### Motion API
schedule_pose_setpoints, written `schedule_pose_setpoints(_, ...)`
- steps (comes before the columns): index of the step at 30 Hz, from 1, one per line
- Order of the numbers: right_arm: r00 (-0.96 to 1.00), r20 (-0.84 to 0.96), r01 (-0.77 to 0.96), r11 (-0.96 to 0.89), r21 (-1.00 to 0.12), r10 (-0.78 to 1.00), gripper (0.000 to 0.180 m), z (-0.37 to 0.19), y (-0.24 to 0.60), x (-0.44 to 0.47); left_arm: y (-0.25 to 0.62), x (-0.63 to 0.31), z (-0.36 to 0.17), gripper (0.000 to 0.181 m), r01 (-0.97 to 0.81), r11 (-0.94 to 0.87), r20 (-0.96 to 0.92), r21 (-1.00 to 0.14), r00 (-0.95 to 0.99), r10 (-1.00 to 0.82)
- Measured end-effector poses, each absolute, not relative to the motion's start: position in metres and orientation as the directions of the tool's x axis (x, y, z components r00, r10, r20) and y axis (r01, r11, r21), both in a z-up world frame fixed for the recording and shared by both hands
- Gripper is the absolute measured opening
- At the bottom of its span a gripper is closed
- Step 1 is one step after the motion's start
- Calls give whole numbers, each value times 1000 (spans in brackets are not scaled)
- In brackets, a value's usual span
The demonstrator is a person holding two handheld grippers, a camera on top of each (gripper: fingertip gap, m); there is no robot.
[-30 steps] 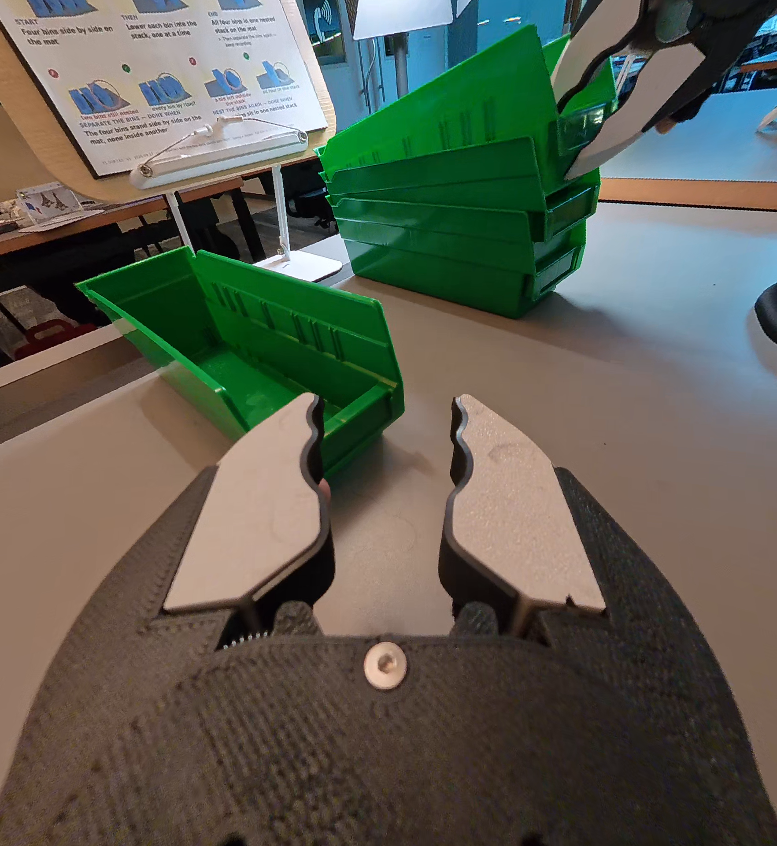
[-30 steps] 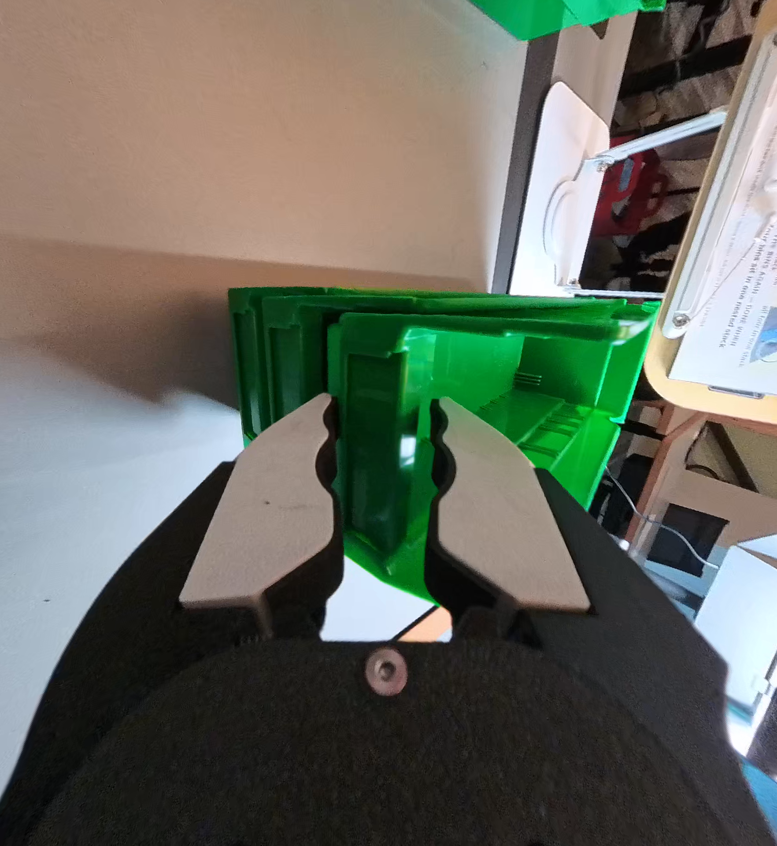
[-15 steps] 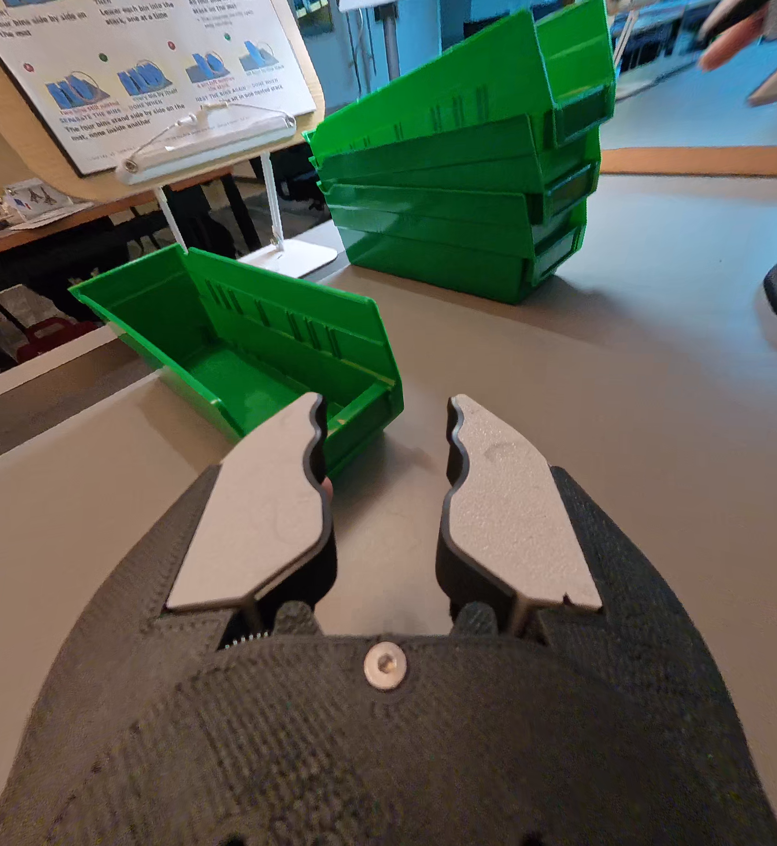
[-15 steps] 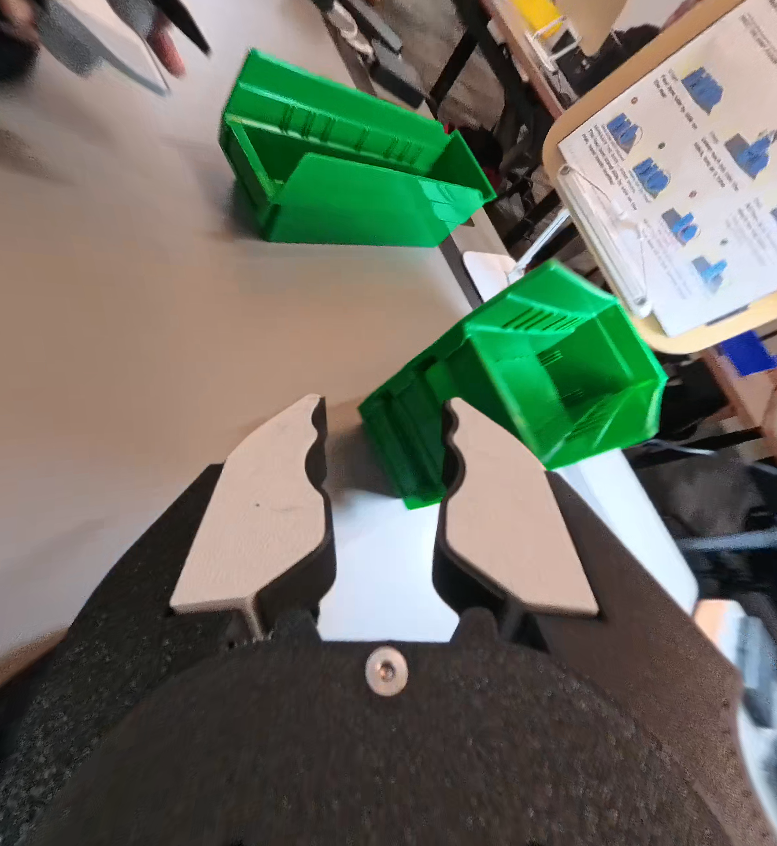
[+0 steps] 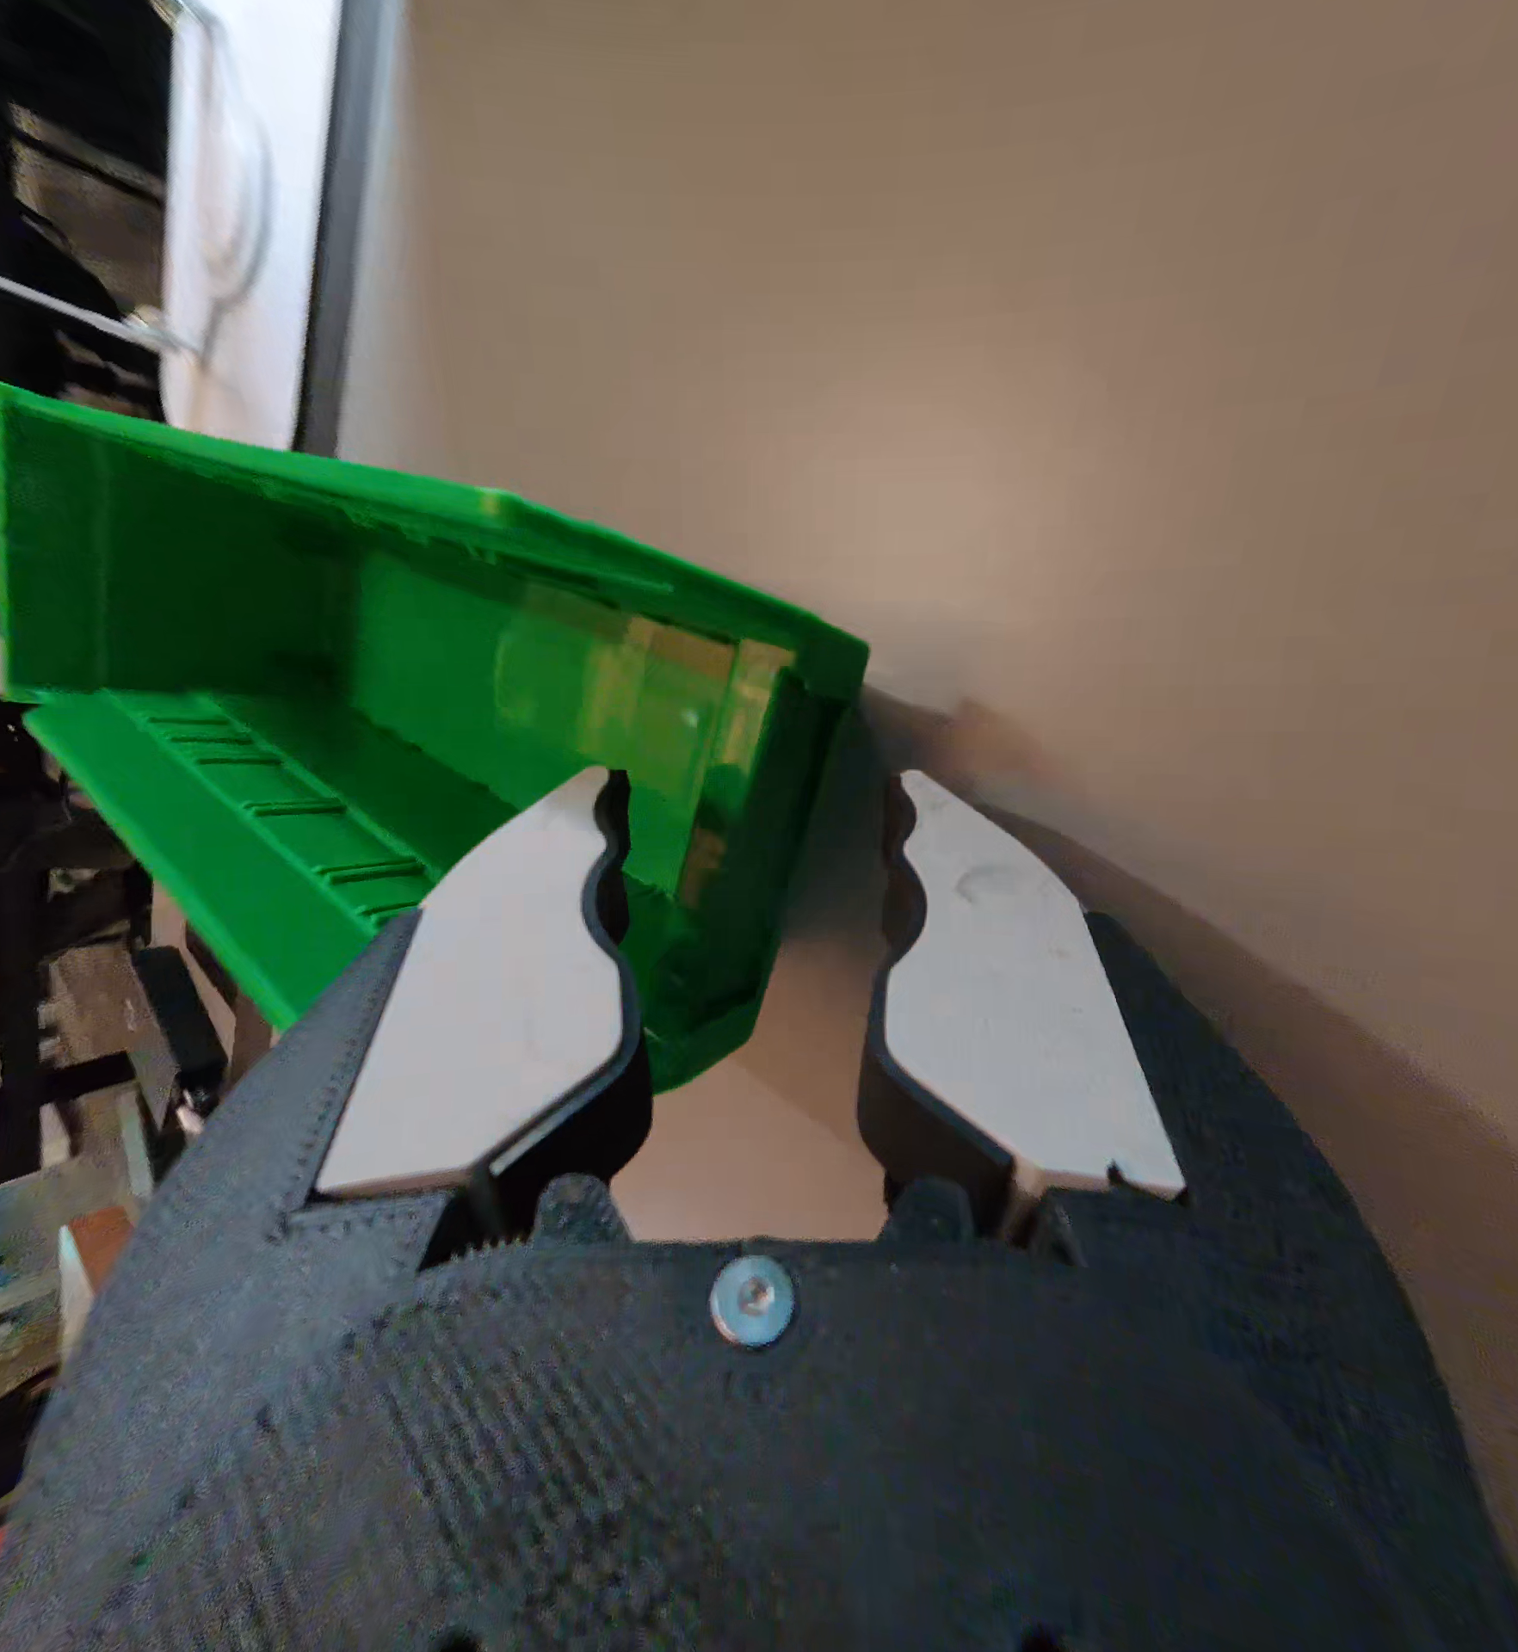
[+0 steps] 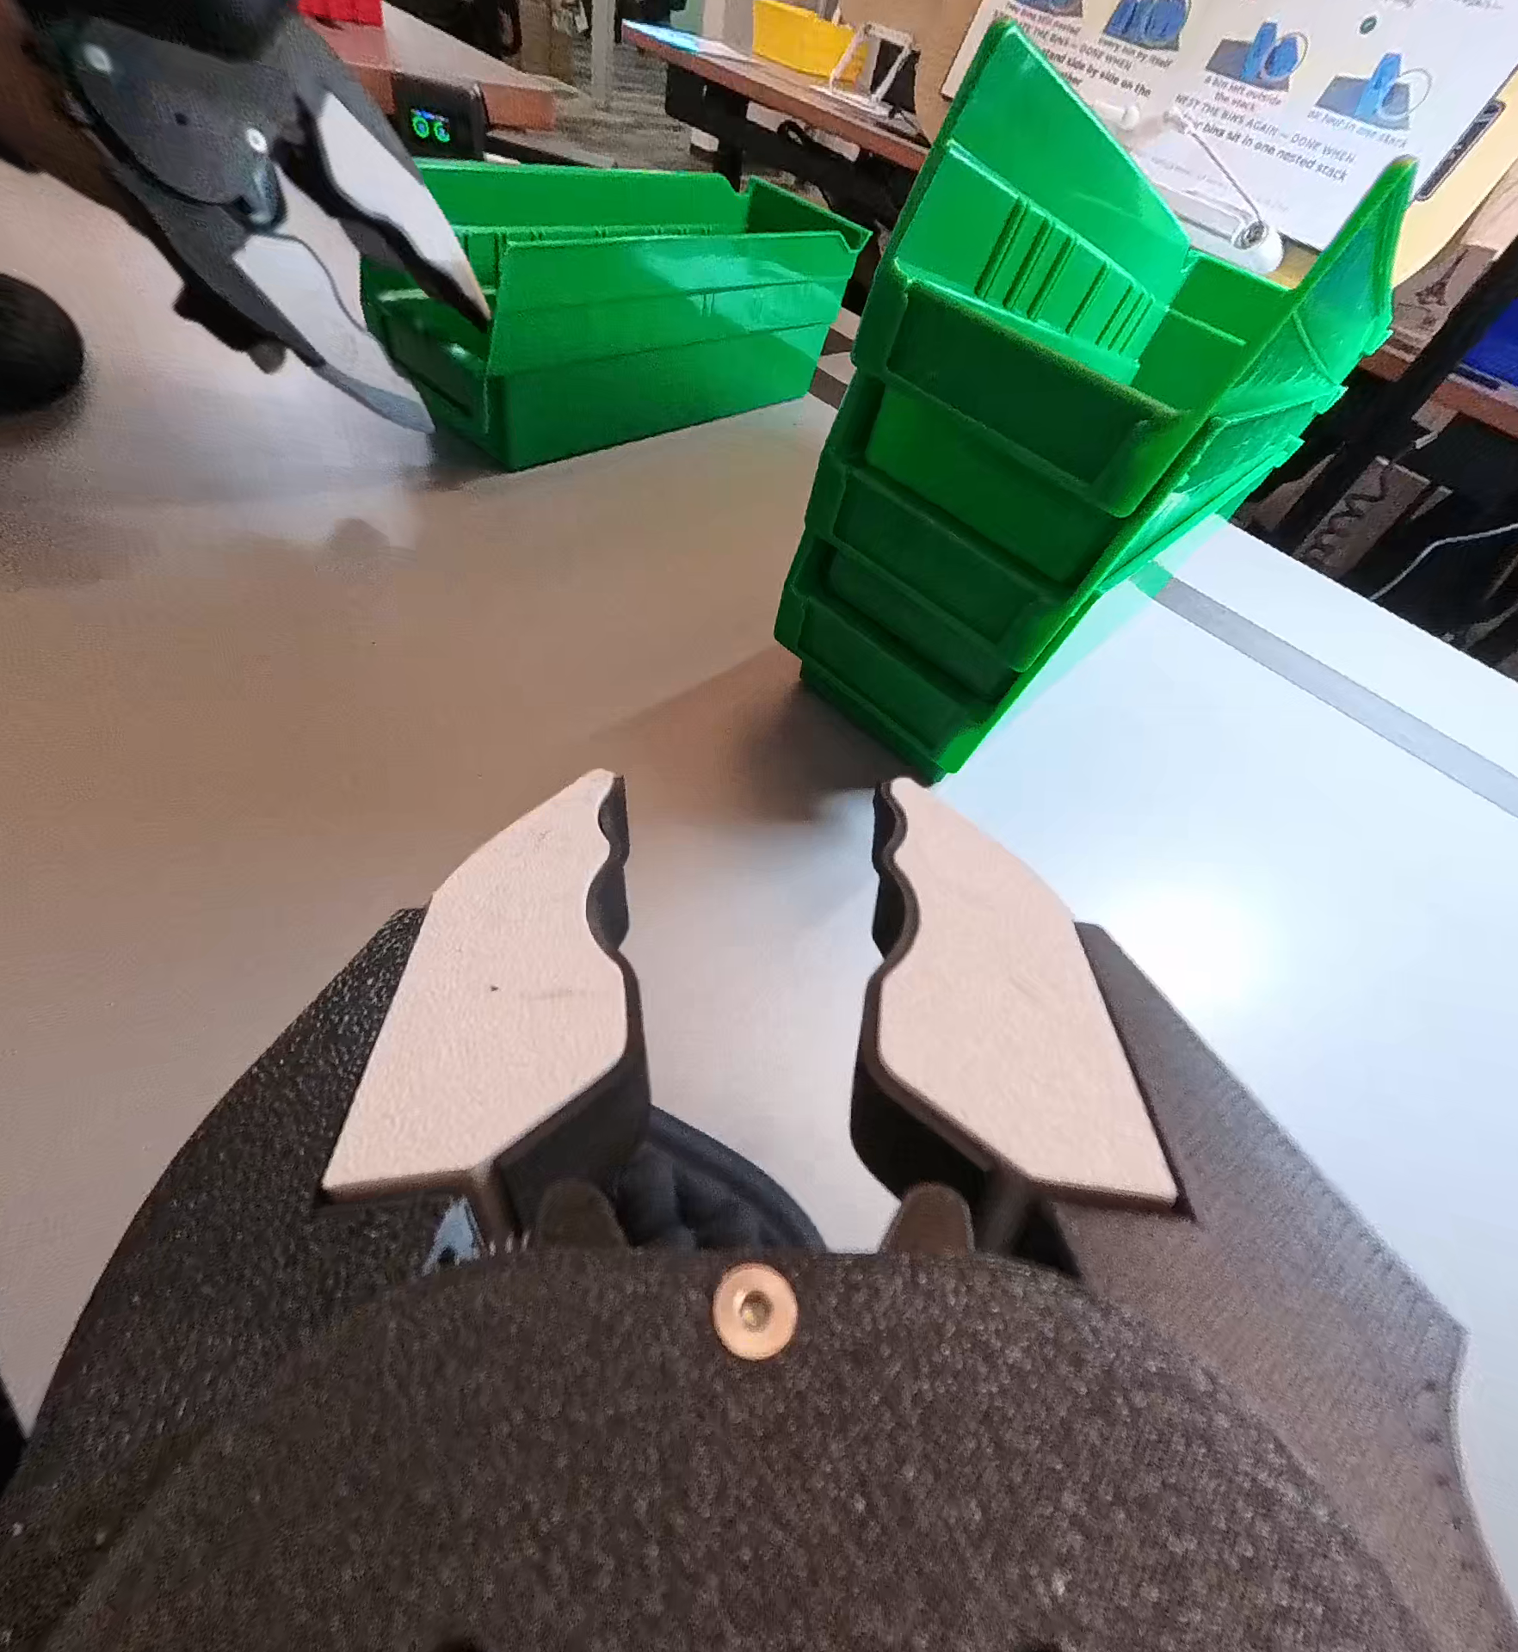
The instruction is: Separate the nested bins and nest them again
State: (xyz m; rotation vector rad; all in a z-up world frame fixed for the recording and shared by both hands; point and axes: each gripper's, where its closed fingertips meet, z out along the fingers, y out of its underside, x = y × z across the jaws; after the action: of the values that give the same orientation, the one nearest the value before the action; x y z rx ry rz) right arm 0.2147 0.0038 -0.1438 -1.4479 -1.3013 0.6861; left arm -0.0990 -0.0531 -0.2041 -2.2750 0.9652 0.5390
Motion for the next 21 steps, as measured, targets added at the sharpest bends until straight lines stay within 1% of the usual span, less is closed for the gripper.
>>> schedule_pose_setpoints(1, 252, 221, 372, 116, -921, 942, 52, -145, 6, 214, -52, -103, -211, 54, -751, -571, -561, -331, 643, -521)
schedule_pose_setpoints(3, 274, 239, 404, 114, -908, 931, 52, -147, 15, 212, -51, -112, -222, 44, -754, -595, -555, -278, 632, -541)
schedule_pose_setpoints(5, 304, 234, 417, 92, -904, 923, 52, -147, 29, 207, -45, -122, -223, 36, -785, -571, -628, -238, 573, -526)
schedule_pose_setpoints(7, 352, 205, 413, 46, -910, 913, 54, -147, 48, 200, -45, -124, -222, 33, -798, -559, -658, -224, 547, -517)
schedule_pose_setpoints(10, 425, 191, 397, 8, -918, 885, 55, -146, 82, 187, -50, -117, -217, 32, -800, -536, -663, -270, 558, -498)
schedule_pose_setpoints(12, 456, 184, 389, -9, -921, 871, 52, -148, 102, 177, -56, -113, -209, 32, -803, -517, -677, -298, 559, -478)
schedule_pose_setpoints(15, 444, 135, 395, -58, -917, 886, 40, -159, 116, 160, -67, -109, -195, 31, -803, -492, -697, -336, 564, -444)
schedule_pose_setpoints(19, 429, 150, 453, -68, -889, 891, 30, -178, 123, 151, -84, -108, -177, 30, -770, -485, -676, -415, 617, -402)
schedule_pose_setpoints(21, 423, 157, 444, -54, -894, 892, 21, -181, 124, 147, -91, -110, -170, 30, -759, -482, -675, -437, 631, -382)
